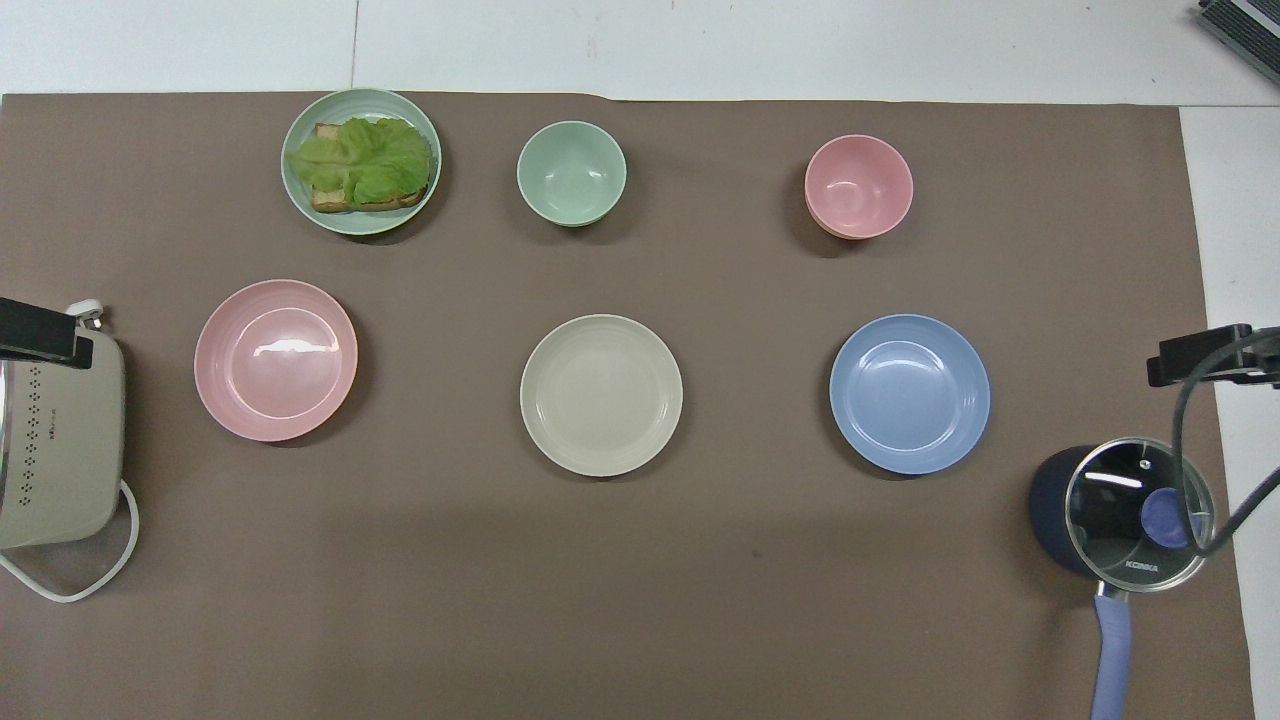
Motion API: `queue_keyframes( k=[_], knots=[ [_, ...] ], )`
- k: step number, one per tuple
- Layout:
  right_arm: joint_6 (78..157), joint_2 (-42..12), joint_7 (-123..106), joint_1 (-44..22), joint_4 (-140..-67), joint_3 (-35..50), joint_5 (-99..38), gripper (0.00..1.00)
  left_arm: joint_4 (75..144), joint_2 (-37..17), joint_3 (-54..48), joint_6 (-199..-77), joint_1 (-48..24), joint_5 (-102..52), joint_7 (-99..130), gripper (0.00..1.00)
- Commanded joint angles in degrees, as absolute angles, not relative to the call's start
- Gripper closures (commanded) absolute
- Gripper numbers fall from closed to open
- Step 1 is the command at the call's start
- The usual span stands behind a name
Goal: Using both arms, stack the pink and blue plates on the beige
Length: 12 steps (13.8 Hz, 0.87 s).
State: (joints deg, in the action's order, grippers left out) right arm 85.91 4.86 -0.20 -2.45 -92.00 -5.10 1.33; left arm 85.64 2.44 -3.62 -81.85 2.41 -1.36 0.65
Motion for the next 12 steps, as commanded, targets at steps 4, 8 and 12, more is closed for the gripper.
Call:
queue_keyframes(
  k=[4, 8, 12],
  knots=[
    [86.7, 7.0, -1.1, -2.1, -94.7, -5.0, 2.0, 0.0, 86.2, 3.2, -3.3, -80.9, 2.1, -0.8, 1.0, 0.0],
    [86.7, 7.0, -1.1, -2.1, -94.7, -5.0, 2.0, 0.0, 86.4, 3.3, -3.3, -80.2, 1.9, -0.8, 1.2, 0.0],
    [86.7, 7.0, -1.2, -2.1, -94.7, -5.0, 2.0, 0.0, 87.8, 4.1, -3.3, -80.9, 1.8, -0.9, 1.9, 0.0]
  ],
)
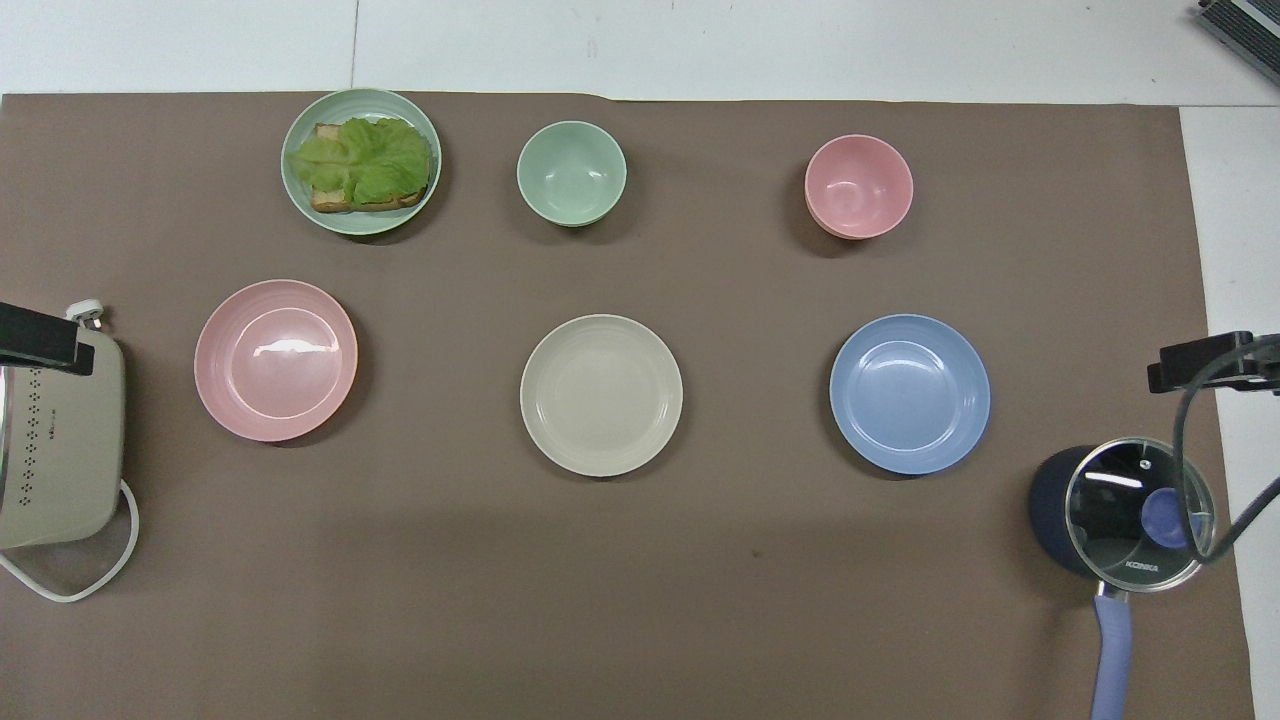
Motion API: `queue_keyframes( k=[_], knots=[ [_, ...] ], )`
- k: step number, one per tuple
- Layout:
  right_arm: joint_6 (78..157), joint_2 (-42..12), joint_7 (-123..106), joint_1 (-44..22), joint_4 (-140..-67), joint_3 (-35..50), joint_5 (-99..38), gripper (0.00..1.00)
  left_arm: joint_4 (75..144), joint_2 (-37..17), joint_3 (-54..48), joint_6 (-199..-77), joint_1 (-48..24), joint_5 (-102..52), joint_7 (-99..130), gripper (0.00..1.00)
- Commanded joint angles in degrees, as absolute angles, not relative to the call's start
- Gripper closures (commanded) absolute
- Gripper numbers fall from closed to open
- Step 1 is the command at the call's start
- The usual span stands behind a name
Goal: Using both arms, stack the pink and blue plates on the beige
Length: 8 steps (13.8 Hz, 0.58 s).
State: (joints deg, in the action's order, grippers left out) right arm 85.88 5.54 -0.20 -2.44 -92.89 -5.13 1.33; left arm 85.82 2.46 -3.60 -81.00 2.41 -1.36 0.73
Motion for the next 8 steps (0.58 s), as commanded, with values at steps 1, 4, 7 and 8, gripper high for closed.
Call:
queue_keyframes(
  k=[1, 4, 7, 8],
  knots=[
    [86.2, 6.9, -1.2, -1.9, -94.4, -5.1, 2.0, 0.0, 88.8, 4.6, -3.3, -81.1, 2.0, -0.9, 1.8, 0.0],
    [86.2, 6.6, -1.7, -1.9, -94.0, -5.4, 2.0, 0.0, 90.1, 4.8, -3.2, -81.9, 2.4, -0.9, 1.4, 0.0],
    [86.5, 6.9, -1.7, -1.9, -94.5, -5.4, 2.3, 0.0, 94.6, 4.9, -3.2, -87.0, 2.5, -0.9, 1.5, 0.0],
    [86.7, 6.9, -1.5, -1.9, -94.5, -5.4, 2.3, 0.0, 96.0, 4.7, -3.1, -89.0, 2.5, -0.9, 1.5, 0.0]
  ],
)
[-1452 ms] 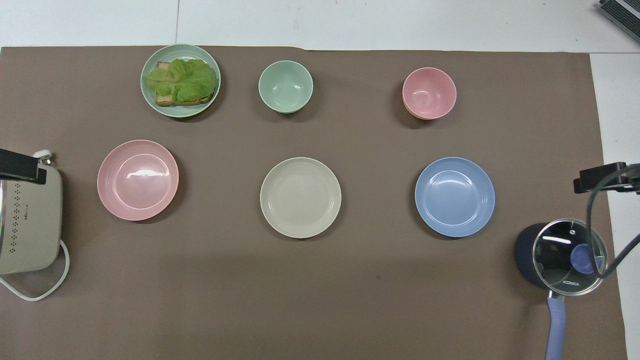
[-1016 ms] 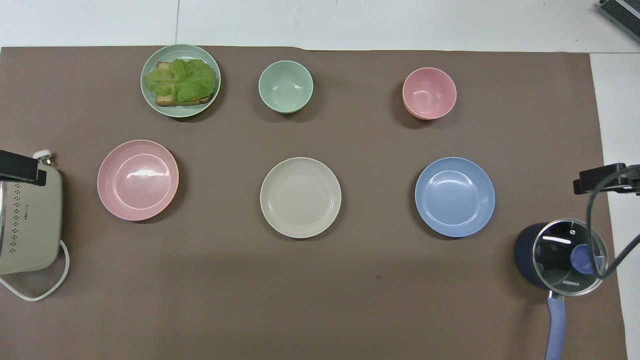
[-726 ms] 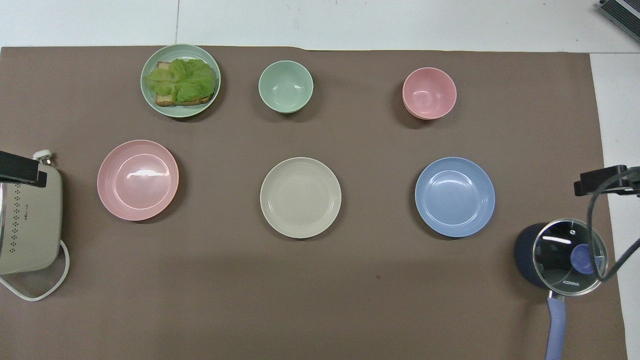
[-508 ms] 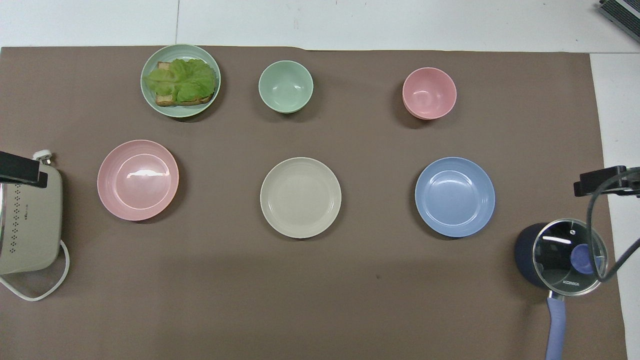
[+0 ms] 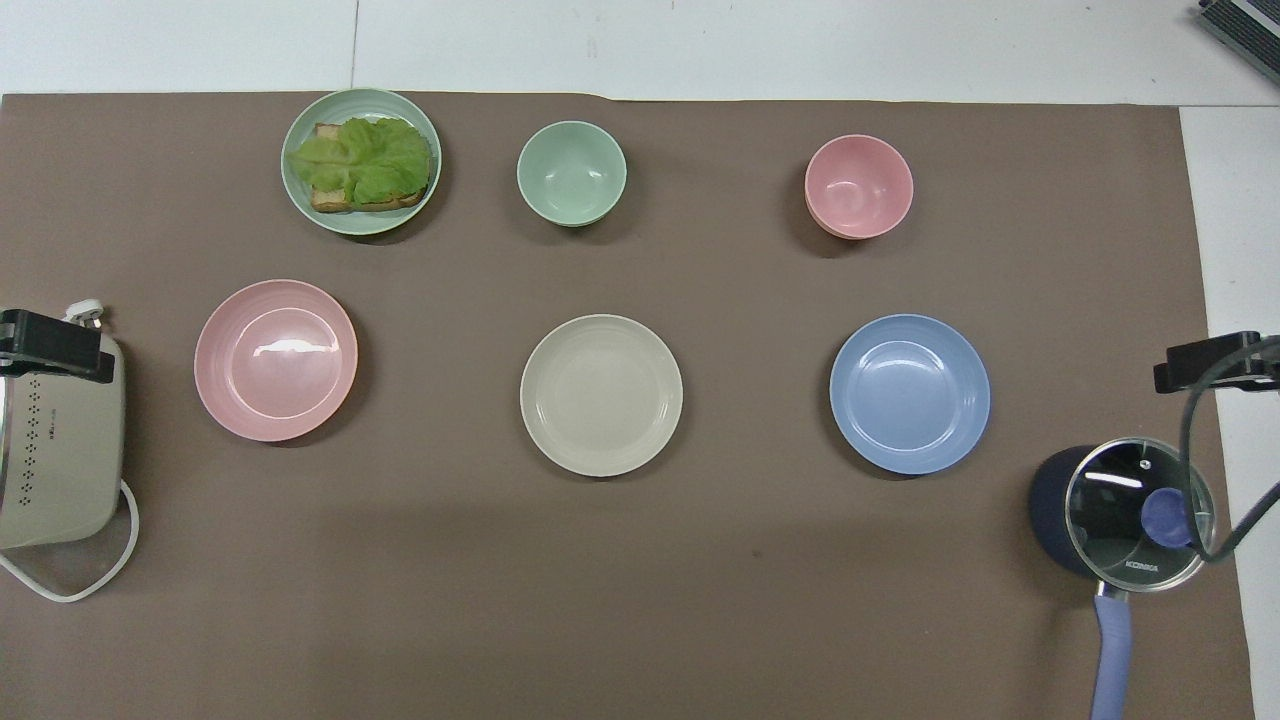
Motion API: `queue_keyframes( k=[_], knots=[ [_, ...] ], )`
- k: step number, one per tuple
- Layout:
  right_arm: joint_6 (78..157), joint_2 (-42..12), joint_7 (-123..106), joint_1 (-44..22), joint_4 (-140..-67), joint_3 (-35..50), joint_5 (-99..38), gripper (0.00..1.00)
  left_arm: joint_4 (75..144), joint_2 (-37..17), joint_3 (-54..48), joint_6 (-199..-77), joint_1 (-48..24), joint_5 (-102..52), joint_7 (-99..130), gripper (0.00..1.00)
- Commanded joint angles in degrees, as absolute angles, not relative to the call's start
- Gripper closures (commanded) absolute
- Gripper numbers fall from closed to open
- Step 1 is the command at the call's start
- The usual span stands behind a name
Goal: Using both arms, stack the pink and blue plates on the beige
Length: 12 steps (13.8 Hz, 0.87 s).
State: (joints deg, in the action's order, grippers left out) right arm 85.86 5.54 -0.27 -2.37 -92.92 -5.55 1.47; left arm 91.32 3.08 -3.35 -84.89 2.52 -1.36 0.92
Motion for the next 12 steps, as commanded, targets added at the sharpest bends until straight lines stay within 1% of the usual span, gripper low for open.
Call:
queue_keyframes(
  k=[1, 4, 7, 10, 12],
  knots=[
    [86.7, 6.9, -1.4, -1.9, -94.5, -5.4, 2.2, 0.0, 97.8, 4.7, -2.9, -91.5, 2.8, -0.9, 1.2, 0.0],
    [86.7, 7.0, -1.4, -1.9, -94.7, -5.4, 2.2, 0.0, 103.4, 4.2, -2.9, -97.6, 4.0, -0.9, 1.1, 0.0],
    [86.6, 7.0, -1.4, -1.9, -94.7, -5.4, 2.2, 0.0, 107.6, 3.9, -2.9, -102.7, 5.9, -0.8, 0.9, 0.0],
    [86.7, 7.1, -1.3, -1.9, -95.0, -5.4, 2.1, 0.0, 110.9, 1.4, -2.8, -108.0, 6.5, -0.8, -1.4, 0.0],
    [86.7, 7.1, -1.3, -1.9, -95.1, -5.4, 2.1, 0.0, 111.8, -0.9, -2.9, -110.4, 7.9, -0.8, -2.3, 0.0]
  ],
)
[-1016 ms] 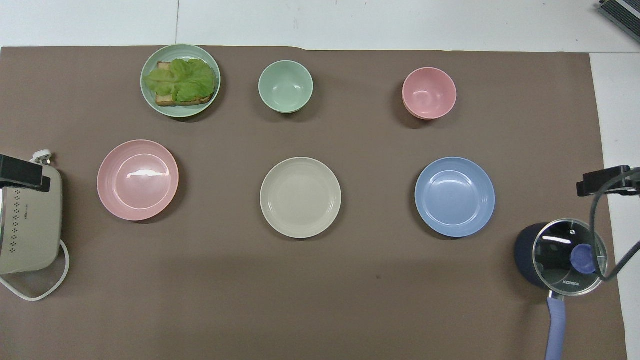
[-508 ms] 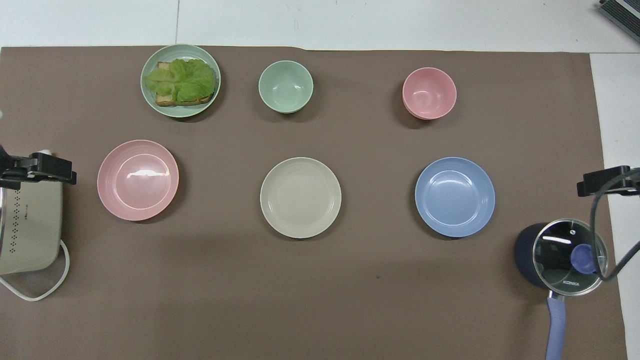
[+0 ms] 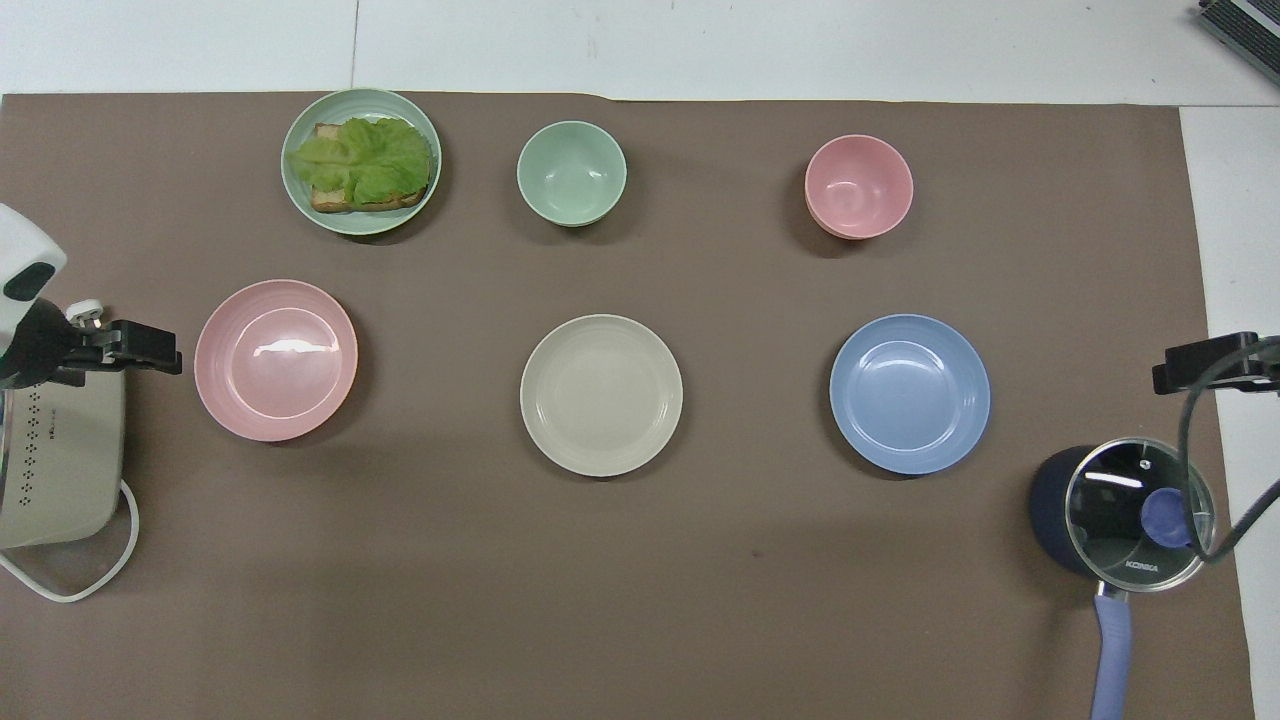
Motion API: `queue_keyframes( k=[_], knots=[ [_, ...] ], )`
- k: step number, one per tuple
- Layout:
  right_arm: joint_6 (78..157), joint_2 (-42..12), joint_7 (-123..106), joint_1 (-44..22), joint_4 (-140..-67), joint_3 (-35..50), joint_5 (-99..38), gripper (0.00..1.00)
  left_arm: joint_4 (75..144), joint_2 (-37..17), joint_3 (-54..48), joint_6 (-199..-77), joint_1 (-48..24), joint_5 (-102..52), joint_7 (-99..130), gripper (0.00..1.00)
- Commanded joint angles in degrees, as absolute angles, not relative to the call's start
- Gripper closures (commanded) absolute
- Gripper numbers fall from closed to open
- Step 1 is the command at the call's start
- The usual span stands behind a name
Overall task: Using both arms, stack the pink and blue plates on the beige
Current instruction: 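Reach the left gripper to the pink plate rim and grasp it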
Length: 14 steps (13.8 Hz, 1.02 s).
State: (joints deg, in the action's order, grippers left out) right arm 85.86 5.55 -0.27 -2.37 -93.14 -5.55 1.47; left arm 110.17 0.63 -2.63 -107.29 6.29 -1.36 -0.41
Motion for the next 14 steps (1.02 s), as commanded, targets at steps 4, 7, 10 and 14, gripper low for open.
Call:
queue_keyframes(
  k=[4, 7, 10, 14],
  knots=[
    [86.7, 7.1, -1.2, -1.9, -95.1, -5.4, 2.1, 0.0, 114.7, -6.8, -2.9, -118.4, 8.7, -0.8, -2.3, 0.0],
    [86.7, 7.1, -1.3, -1.9, -95.2, -5.4, 2.1, 0.0, 116.0, -9.7, -2.9, -122.6, 9.8, -0.8, -2.7, 0.0],
    [86.7, 7.2, -1.2, -1.9, -95.3, -5.4, 2.1, 0.0, 117.3, -10.3, -2.9, -124.5, 10.1, -0.8, -2.5, 0.0],
    [86.7, 7.6, -1.2, -1.9, -95.8, -5.4, 2.1, 0.0, 119.0, -11.2, -2.9, -126.8, 10.0, -0.8, -1.7, 0.0]
  ],
)
